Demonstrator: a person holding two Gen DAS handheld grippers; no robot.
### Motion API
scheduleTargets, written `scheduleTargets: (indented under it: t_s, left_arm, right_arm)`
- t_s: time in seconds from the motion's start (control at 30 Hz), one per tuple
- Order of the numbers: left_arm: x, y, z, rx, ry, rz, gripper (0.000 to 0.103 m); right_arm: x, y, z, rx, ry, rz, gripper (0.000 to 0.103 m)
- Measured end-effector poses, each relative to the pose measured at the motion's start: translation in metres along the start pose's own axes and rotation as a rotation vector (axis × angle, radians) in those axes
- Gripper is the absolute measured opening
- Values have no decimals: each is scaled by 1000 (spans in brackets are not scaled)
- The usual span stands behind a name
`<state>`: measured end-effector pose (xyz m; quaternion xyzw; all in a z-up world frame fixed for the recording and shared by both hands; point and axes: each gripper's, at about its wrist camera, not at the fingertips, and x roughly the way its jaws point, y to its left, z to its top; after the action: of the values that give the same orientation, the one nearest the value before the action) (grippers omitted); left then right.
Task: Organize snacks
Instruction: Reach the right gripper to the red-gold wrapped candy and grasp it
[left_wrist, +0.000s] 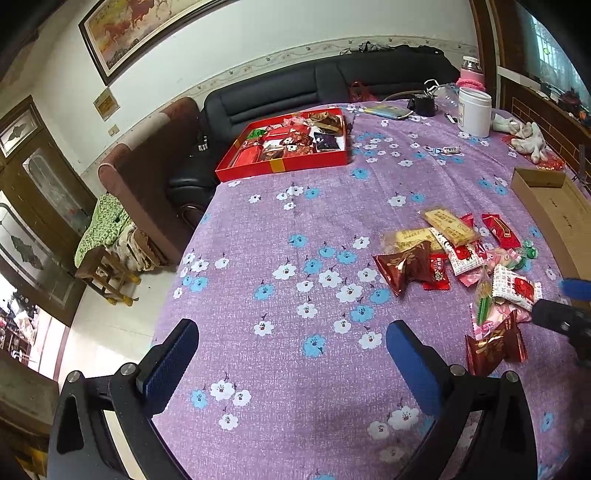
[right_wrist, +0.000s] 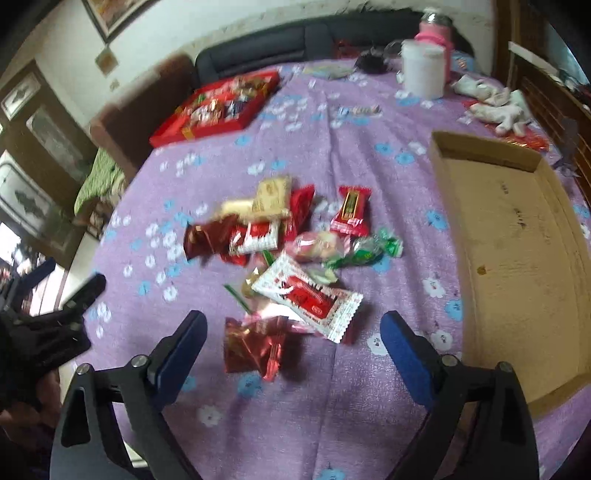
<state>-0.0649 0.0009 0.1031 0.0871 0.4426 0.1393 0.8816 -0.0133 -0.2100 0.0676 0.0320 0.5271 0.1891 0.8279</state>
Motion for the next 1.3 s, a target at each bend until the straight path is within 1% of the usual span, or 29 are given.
scheduleTargets:
  t_s: [0.07, 0.1, 0.23, 0.37, 0.5, 0.57, 0.6, 0.63, 0.67, 0.7, 0.73, 0.77, 0.83, 0.87, 0.93, 1.03, 1.13, 1.27, 1.3]
  left_arm:
    - [-1, 1, -1, 1, -1, 1, 103]
    - [-1, 2, -1, 0, 0, 1, 103]
    - [-1, 7, -3, -5, 2, 3, 103]
    - [-1, 12, -5, -11, 5, 5, 103]
    - [1, 16, -7, -14, 7, 0, 102]
    - [1, 16, -7, -13, 5, -7, 97]
    - [2, 17, -8, -12, 8, -20, 88]
    - [4, 18, -8, -15, 19, -33, 83]
    - [7, 20, -9, -24, 35, -56, 81]
    - [9, 21, -10, -32, 45, -79, 76]
    - [11, 22, -11, -42, 56, -121, 66]
    - [12, 22, -12, -46, 66, -159, 60]
    - [14, 18, -14, -44, 82, -243, 40]
    - [16, 16, -15, -42, 93, -283, 38]
    - [18, 9, -17, -40, 110, -327, 38]
    - [18, 2, -17, -27, 116, -363, 38]
    - [16, -1, -17, -12, 116, -364, 38]
    - [18, 1, -19, -14, 131, -364, 38]
    - [19, 2, -20, -15, 132, -363, 38]
  right_arm:
    - [8, 0, 1, -13, 32, 2, 57]
    - [10, 0, 2, -17, 38, 6, 56]
    - [15, 7, 4, -48, 37, 17, 56]
    - [14, 13, 8, -54, 30, 52, 56]
    - [13, 19, 10, -66, 25, 68, 56]
    - [12, 19, 10, -66, 28, 69, 56]
    - [12, 18, 10, -67, 29, 65, 56]
    - [10, 17, 11, -67, 28, 59, 56]
    - [9, 14, 11, -65, 26, 54, 56]
    - [7, 10, 12, -60, 22, 40, 56]
    - [5, 6, 12, -54, 19, 30, 56]
    - [3, 2, 12, -51, 17, 27, 56]
    - [2, -3, 11, -63, 34, 26, 56]
    - [3, -4, 10, -69, 48, 28, 56]
    - [5, -3, 7, -71, 75, 50, 56]
    - [11, 3, 1, -61, 111, 101, 56]
    - [19, 19, -3, -127, 120, 80, 56]
    - [38, 20, 1, -106, 126, 86, 56]
    - [41, 22, 0, -105, 137, 106, 56]
